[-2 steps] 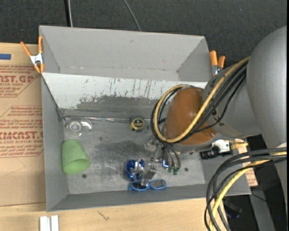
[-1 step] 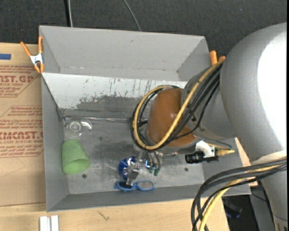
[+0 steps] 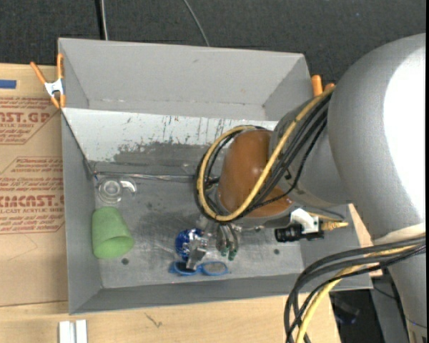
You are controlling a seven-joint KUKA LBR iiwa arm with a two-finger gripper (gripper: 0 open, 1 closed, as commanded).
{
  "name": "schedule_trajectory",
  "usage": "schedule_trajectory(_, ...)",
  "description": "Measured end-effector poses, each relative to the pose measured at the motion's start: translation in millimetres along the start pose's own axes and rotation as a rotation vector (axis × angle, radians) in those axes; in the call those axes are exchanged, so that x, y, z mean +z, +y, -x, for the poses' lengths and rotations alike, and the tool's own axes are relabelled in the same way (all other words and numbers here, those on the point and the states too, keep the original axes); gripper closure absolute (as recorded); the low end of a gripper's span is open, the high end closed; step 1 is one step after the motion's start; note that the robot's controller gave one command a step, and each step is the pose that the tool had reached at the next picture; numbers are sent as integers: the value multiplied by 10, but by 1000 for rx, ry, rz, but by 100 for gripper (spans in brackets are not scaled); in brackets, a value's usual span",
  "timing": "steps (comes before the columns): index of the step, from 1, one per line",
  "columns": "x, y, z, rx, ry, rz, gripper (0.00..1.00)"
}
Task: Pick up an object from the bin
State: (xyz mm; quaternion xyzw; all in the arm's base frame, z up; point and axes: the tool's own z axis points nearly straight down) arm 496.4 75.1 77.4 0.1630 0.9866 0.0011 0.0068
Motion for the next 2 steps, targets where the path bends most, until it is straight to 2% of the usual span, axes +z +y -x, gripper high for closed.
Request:
schedule_trajectory(1, -1190, 61, -110, 11, 6, 0, 100)
schedule_trajectory(2, -1921, 82, -112, 9, 5, 0, 100)
